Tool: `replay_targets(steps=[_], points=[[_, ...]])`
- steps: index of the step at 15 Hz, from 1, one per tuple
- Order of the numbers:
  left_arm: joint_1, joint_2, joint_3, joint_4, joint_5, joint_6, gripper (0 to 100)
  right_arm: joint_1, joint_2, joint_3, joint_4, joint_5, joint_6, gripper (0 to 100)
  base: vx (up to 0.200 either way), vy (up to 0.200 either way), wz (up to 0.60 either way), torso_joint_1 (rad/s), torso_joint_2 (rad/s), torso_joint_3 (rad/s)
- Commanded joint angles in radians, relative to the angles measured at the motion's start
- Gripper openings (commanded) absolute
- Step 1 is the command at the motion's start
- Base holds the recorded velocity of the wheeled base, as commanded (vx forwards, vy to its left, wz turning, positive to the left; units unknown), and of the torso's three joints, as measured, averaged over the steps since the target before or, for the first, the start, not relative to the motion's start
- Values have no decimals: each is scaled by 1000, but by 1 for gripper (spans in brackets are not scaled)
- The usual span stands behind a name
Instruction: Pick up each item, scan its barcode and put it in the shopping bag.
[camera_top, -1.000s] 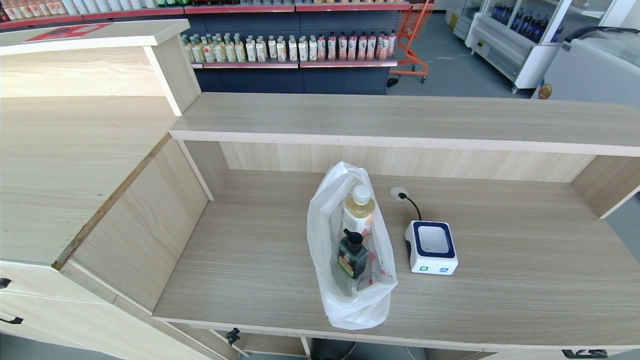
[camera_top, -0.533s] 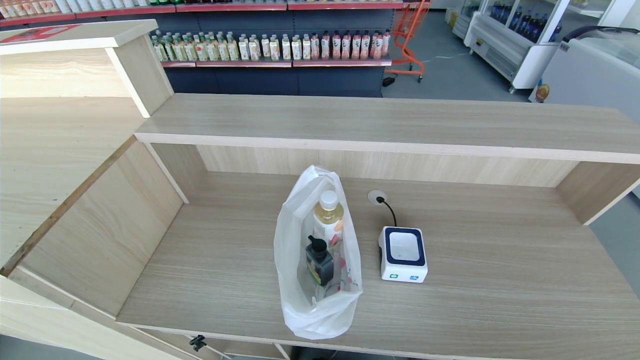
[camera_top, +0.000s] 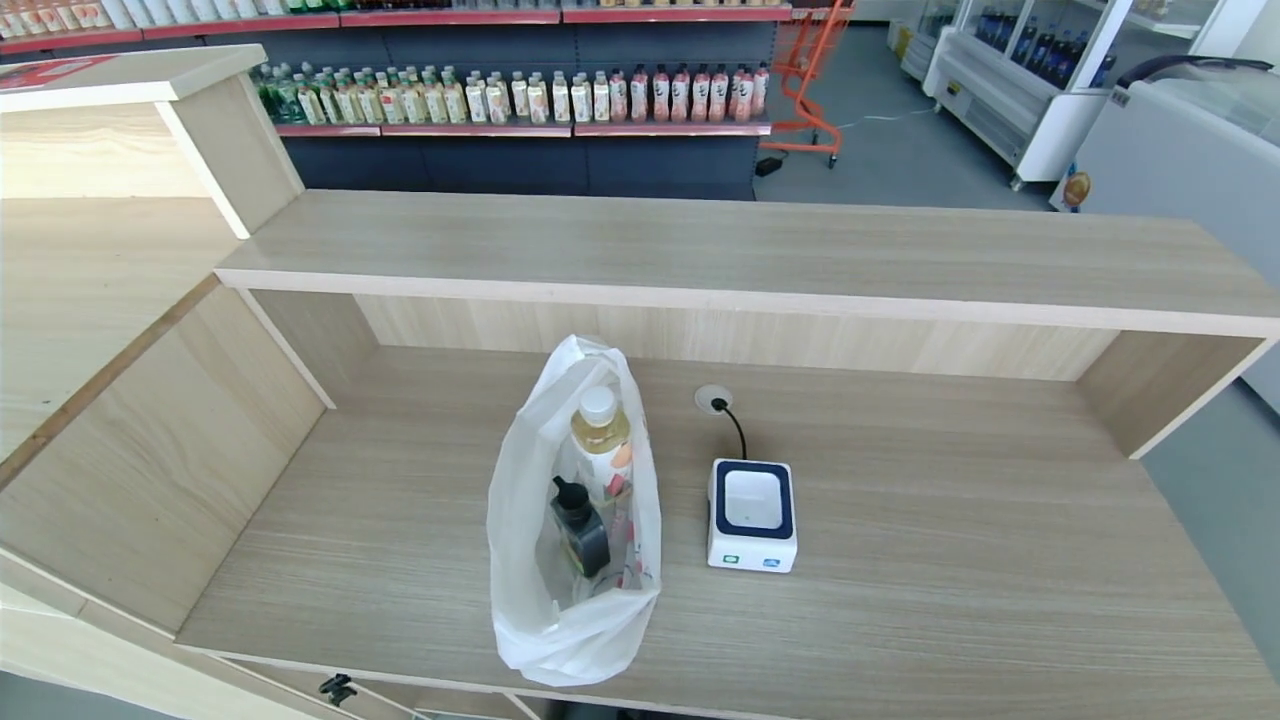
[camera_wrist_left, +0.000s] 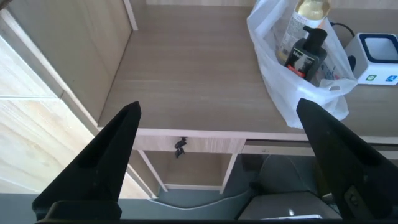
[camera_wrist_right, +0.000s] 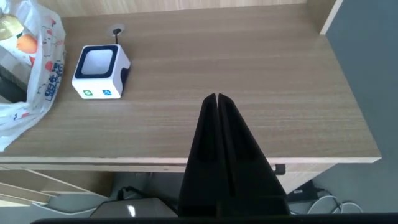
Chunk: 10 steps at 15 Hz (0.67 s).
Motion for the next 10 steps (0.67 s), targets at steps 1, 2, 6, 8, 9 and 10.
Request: replay_targets(steps=[1, 2, 6, 8, 9, 10], points=[[0, 0, 0, 0, 0, 0, 100, 0, 3, 0, 0, 0, 0, 0, 0, 0, 0, 0, 0, 0], [0, 0, 0, 0, 0, 0, 100, 0, 3, 0, 0, 0, 0, 0, 0, 0, 0, 0, 0, 0], [0, 0, 0, 0, 0, 0, 100, 0, 3, 0, 0, 0, -2, 0, 0, 0, 0, 0, 0, 0], [0, 0, 0, 0, 0, 0, 100, 0, 3, 0, 0, 0, -3, 0, 0, 0, 0, 0, 0, 0], [0, 0, 2, 0, 0, 0, 100, 0, 3, 0, 0, 0, -5, 0, 0, 0, 0, 0, 0, 0], [0, 0, 0, 0, 0, 0, 100, 0, 3, 0, 0, 0, -5, 0, 0, 0, 0, 0, 0, 0]])
